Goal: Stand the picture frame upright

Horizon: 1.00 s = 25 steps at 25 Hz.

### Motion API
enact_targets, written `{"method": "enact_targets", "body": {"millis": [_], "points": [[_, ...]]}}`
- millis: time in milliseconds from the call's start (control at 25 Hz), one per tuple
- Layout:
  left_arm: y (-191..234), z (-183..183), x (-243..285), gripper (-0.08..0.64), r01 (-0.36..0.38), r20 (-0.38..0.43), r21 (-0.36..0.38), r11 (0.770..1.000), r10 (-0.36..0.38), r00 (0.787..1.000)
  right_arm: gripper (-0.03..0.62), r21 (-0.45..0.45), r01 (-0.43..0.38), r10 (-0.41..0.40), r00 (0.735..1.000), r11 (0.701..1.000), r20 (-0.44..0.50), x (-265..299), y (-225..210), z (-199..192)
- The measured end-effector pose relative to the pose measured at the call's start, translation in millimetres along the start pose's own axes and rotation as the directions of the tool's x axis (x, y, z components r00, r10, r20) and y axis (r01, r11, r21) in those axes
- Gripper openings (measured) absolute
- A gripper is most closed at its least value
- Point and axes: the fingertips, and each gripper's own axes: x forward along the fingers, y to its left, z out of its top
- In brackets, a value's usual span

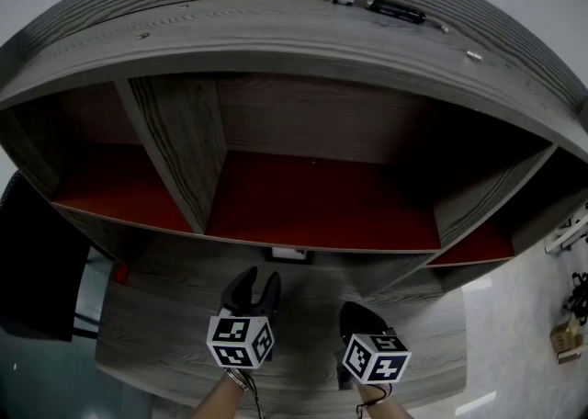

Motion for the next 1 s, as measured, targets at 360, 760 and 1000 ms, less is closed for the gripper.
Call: {"method": "enact_targets", "body": {"millis": [360,760,1000], "points": [[-29,-13,-81,0.137,0.035,-0.096,-0.038,0.999,-0.039,0.995,0.032,-0.045,-0.011,0.009,0.999,0.999,-0.033,-43,16,-2],[-73,-4,-149,0.069,0.034,-0.152,-0.03,0.999,-0.038,0.988,0.032,-0.059,-0.014,0.013,1.0,0.998,-0.014,-101,38,12],[-88,-2,-180,0.04,0.008,-0.178,-0.008,1.0,-0.009,0.984,0.032,-0.077,-0.028,0.029,0.999,0.997,0.015,-129,57,20]]}}
